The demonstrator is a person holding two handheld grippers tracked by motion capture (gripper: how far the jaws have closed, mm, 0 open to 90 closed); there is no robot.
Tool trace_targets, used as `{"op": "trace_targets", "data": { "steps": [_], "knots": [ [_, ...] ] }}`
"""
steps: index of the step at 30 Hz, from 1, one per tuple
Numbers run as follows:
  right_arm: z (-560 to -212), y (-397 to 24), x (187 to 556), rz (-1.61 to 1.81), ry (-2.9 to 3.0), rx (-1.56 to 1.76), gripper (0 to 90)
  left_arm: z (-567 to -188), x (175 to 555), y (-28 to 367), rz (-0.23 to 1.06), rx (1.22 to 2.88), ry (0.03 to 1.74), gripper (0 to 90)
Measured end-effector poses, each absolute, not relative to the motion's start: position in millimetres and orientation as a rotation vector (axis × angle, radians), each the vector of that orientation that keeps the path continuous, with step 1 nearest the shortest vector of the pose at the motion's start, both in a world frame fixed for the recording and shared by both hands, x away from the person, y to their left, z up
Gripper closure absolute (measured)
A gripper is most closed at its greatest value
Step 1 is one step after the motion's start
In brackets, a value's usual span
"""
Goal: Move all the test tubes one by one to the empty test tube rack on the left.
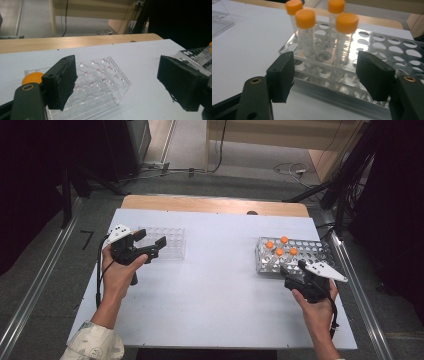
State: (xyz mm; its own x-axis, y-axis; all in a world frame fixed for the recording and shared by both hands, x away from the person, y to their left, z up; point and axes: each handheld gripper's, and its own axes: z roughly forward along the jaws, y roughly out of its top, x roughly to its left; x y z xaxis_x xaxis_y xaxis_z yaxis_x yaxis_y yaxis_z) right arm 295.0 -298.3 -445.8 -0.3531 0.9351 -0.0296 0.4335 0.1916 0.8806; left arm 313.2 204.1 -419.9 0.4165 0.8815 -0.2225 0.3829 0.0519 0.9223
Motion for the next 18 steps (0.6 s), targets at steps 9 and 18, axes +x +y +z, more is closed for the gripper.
{"op": "trace_targets", "data": {
  "steps": [9,18],
  "knots": [
    [-451.1,-304.6,314.1,1.097,1.848,1.304,39.0,-424.3,314.0,195.8,0.538,1.572,1.157,15.1],
    [-456.6,-306.6,324.0,1.104,1.864,1.311,49.9,-426.7,312.7,190.6,0.541,1.589,1.159,15.3]
  ]
}}
